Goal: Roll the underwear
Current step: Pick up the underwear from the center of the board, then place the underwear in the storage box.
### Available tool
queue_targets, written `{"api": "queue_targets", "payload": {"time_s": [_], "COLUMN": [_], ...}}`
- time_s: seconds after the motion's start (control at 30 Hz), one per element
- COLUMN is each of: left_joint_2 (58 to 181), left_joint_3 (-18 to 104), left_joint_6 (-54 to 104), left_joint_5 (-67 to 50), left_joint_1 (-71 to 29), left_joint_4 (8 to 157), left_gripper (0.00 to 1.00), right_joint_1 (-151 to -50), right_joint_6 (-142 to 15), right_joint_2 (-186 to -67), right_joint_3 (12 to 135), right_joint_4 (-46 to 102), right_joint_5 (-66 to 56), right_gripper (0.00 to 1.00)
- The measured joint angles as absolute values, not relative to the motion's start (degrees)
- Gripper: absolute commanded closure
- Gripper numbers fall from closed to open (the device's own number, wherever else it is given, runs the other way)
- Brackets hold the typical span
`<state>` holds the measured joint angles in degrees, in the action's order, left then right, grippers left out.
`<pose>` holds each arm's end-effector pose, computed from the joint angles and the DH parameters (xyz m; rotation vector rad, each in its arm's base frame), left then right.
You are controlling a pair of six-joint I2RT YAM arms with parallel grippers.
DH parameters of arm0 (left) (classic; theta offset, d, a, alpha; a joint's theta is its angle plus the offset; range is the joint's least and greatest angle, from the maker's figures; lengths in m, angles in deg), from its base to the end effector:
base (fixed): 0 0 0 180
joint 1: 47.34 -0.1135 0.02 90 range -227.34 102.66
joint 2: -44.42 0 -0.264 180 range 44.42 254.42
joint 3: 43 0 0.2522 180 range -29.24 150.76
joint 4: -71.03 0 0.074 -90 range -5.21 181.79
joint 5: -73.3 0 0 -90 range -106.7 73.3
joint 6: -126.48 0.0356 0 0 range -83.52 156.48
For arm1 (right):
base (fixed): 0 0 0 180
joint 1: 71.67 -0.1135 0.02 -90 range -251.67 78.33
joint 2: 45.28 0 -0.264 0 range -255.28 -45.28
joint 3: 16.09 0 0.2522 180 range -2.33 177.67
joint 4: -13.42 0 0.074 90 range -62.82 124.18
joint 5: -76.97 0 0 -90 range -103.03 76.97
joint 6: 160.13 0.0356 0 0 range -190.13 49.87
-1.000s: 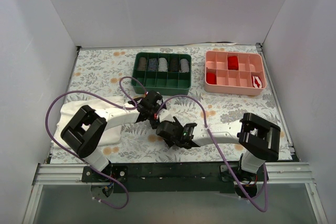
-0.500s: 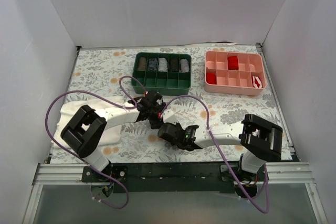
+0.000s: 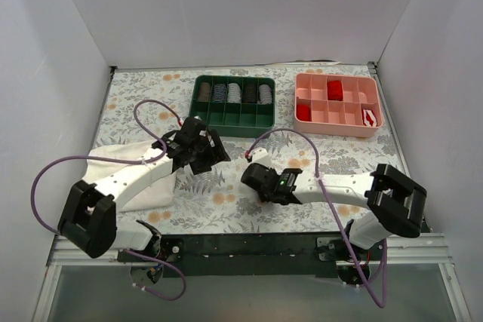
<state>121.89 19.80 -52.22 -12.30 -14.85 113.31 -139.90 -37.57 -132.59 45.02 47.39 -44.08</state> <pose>0.2233 -0.1454 0.2156 -1.2999 2.5023 -0.7820 0.1231 0.2587 0.1752 -0.5668 2.3422 0.0676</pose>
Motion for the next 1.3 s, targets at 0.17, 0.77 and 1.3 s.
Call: {"api": "queue_targets", "payload": {"time_s": [0.17, 0.77, 1.3], "left_joint_2": [116.9, 114.2, 114.1], "left_joint_3": [21.5, 24.2, 26.1], "left_joint_6": [-51.7, -47.1, -42.5], "left_joint_5": [-13.3, -13.1, -10.2], "left_joint_1": [-15.1, -15.8, -16.2], "left_joint_4": [115.0, 120.9, 124.0], "left_gripper": [0.26, 0.23, 0.22], "right_joint_1": [-132.8, -112.4, -110.9], "right_joint_6": [-39.0, -47.0, -50.8], "right_joint_2": [-128.0, -139.3, -170.4], "right_joint_3": [47.8, 81.2, 118.7], "right_joint_4": [54.2, 65.2, 85.3], "right_joint_5": [-39.7, -35.0, -44.0], "right_gripper": [0.99, 0.99, 0.99]}}
